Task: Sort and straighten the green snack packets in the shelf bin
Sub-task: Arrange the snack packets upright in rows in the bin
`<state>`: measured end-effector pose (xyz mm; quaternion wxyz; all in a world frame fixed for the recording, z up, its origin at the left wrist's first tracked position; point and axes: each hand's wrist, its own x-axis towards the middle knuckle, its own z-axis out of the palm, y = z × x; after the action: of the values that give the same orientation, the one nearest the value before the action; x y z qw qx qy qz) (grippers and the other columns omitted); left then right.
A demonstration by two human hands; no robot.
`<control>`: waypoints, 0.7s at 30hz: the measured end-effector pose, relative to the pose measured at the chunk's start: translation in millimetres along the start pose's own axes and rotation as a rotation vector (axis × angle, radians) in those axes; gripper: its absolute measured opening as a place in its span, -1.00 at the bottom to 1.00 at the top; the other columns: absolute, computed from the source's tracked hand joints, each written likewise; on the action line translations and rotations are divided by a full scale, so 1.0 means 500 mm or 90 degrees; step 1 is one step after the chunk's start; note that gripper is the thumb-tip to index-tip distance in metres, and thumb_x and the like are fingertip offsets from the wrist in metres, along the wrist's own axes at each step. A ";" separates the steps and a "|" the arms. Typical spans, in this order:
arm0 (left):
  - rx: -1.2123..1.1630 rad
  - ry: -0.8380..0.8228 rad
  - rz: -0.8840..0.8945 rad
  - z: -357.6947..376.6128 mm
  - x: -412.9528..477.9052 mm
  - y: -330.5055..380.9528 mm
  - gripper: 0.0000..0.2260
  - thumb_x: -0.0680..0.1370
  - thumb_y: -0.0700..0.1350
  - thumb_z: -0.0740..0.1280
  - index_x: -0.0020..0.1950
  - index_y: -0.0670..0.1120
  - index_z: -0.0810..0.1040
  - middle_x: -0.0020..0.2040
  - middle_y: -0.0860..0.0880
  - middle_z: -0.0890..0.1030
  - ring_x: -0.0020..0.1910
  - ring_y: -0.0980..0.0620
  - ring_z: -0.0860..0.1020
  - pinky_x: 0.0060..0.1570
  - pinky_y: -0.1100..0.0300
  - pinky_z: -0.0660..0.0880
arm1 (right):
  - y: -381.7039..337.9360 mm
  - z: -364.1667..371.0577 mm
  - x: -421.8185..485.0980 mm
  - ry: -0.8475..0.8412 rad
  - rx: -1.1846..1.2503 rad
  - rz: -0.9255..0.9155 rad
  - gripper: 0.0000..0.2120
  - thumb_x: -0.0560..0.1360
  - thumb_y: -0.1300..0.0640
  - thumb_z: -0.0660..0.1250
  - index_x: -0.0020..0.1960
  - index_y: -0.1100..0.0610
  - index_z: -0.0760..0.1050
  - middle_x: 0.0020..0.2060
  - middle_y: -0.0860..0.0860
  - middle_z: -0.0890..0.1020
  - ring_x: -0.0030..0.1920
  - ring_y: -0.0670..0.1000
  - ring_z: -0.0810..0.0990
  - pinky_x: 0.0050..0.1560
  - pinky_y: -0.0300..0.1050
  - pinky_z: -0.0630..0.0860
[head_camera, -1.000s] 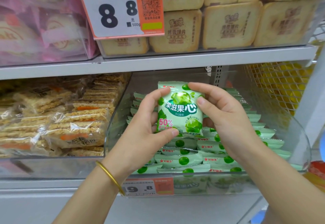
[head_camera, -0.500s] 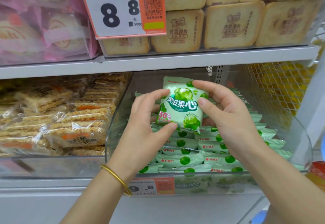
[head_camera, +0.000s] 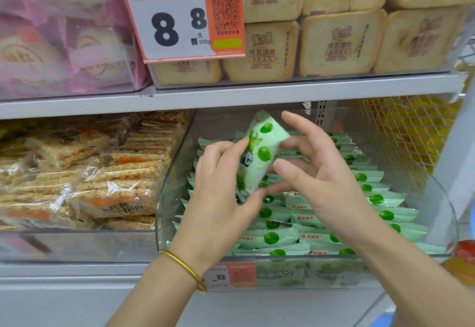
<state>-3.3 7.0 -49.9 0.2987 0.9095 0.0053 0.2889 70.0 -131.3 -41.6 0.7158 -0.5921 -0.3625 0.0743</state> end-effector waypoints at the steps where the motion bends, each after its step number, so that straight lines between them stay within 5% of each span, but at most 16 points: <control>1: -0.044 0.003 -0.004 -0.004 0.002 0.000 -0.46 0.48 -0.16 0.37 0.43 0.03 0.30 0.23 0.14 0.36 0.24 0.30 0.32 0.23 0.50 0.22 | 0.002 -0.002 0.000 0.006 -0.018 -0.004 -0.50 0.51 0.35 0.27 0.31 -0.10 0.32 0.07 -0.02 0.54 -0.02 -0.03 0.63 -0.11 -0.10 0.62; 4: -0.271 -0.013 -0.073 -0.014 0.004 0.006 -0.49 0.55 -0.29 0.27 0.39 0.14 0.25 0.24 0.11 0.51 0.20 0.22 0.51 0.22 0.21 0.45 | 0.006 -0.010 0.003 0.074 -0.192 -0.040 -0.60 0.51 0.26 0.32 0.20 -0.16 0.46 0.09 -0.03 0.47 0.01 -0.16 0.52 -0.01 -0.31 0.50; 7: -0.402 -0.044 -0.085 -0.020 0.002 0.010 -0.48 0.56 -0.29 0.25 0.30 0.26 0.19 0.15 0.06 0.61 0.07 0.07 0.61 0.10 0.14 0.54 | 0.009 -0.018 0.006 0.109 -0.216 -0.004 -0.70 0.51 0.20 0.33 0.11 -0.17 0.56 0.21 -0.05 0.41 0.12 -0.26 0.46 -0.01 -0.47 0.44; 11: -0.419 -0.104 -0.079 -0.022 0.002 0.006 -0.53 0.55 -0.28 0.29 0.29 0.21 0.30 0.26 0.12 0.52 0.17 0.11 0.55 0.16 0.13 0.51 | 0.006 -0.015 0.009 0.091 -0.064 0.034 -0.69 0.51 0.33 0.30 0.11 -0.02 0.58 0.02 -0.19 0.64 -0.11 -0.19 0.64 -0.14 -0.38 0.52; 15: -0.403 -0.104 -0.090 -0.022 0.001 0.004 -0.45 0.51 -0.35 0.32 0.27 0.24 0.32 0.35 0.17 0.42 0.30 0.14 0.45 0.27 0.05 0.44 | 0.004 -0.015 0.008 0.094 -0.066 0.024 -0.69 0.49 0.35 0.31 0.10 -0.01 0.57 -0.11 -0.37 0.62 -0.21 -0.25 0.61 -0.21 -0.43 0.49; 21: -0.403 -0.094 -0.087 -0.020 0.003 0.005 -0.45 0.51 -0.36 0.31 0.28 0.22 0.32 0.33 0.16 0.45 0.25 0.16 0.48 0.22 0.12 0.46 | 0.005 -0.014 0.007 0.113 -0.067 0.029 -0.67 0.48 0.35 0.33 0.06 -0.05 0.57 -0.15 -0.33 0.62 -0.24 -0.21 0.61 -0.20 -0.36 0.52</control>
<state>-8.0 10.4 -41.2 0.5846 0.7877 -0.0457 0.1888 77.8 -134.3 -42.5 0.7111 -0.6414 -0.2874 0.0190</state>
